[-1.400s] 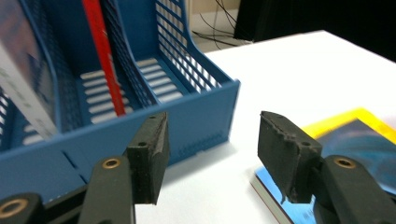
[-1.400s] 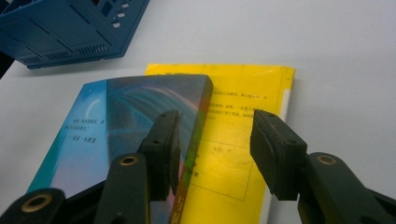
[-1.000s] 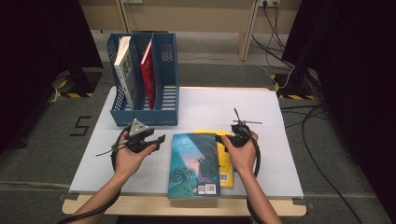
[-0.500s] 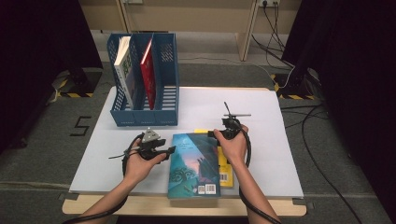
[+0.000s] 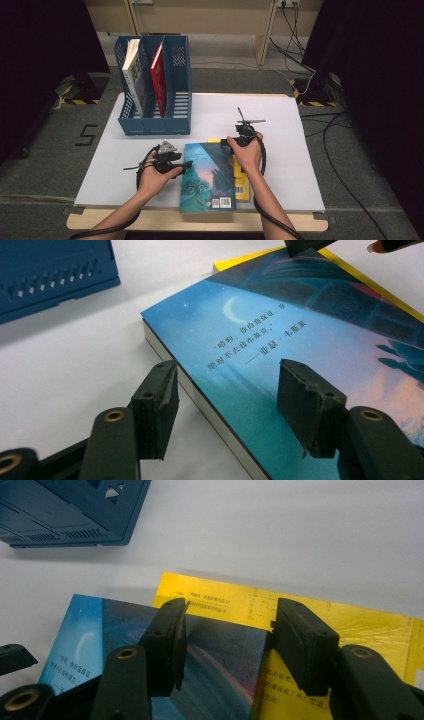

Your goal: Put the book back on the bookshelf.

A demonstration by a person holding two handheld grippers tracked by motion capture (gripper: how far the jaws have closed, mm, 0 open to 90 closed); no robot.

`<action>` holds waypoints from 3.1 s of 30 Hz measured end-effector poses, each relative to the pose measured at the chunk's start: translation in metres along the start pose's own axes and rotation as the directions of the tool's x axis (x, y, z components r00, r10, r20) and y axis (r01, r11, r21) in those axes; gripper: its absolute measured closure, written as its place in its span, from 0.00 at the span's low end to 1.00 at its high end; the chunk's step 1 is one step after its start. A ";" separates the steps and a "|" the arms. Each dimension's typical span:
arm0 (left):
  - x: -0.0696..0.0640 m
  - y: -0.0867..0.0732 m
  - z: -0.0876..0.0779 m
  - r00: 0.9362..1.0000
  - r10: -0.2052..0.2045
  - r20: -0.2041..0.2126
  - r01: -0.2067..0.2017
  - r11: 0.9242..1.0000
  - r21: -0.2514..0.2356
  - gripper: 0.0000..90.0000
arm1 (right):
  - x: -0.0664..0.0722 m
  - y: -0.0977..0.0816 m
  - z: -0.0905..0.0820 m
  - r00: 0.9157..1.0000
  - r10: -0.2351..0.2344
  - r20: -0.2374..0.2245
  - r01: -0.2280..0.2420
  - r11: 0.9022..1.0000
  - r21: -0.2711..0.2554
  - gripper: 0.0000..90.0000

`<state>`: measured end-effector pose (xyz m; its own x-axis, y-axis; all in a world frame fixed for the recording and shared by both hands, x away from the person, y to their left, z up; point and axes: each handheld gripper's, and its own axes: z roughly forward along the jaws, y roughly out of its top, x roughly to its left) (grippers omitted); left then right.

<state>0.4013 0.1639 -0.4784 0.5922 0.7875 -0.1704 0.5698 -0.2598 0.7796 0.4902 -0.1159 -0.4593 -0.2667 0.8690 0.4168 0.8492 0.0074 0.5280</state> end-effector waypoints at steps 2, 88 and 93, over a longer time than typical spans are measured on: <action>0.000 -0.001 0.001 1.000 -0.001 0.005 0.001 1.000 0.003 0.46 | 0.000 0.000 0.000 1.000 0.002 -0.002 -0.002 1.000 0.000 0.52; 0.002 -0.012 -0.006 0.997 -0.055 0.048 0.054 0.998 0.015 0.67 | -0.008 0.008 -0.001 0.997 0.034 -0.062 -0.030 0.997 0.076 0.60; 0.004 -0.016 -0.015 0.998 -0.057 0.037 0.056 0.998 0.029 0.70 | -0.009 0.007 -0.001 0.997 0.042 -0.069 -0.037 0.996 0.078 0.62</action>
<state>0.3857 0.1794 -0.4820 0.5793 0.7798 -0.2373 0.6184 -0.2308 0.7513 0.4978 -0.1242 -0.4587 -0.2612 0.8325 0.4885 0.8915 0.0140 0.4527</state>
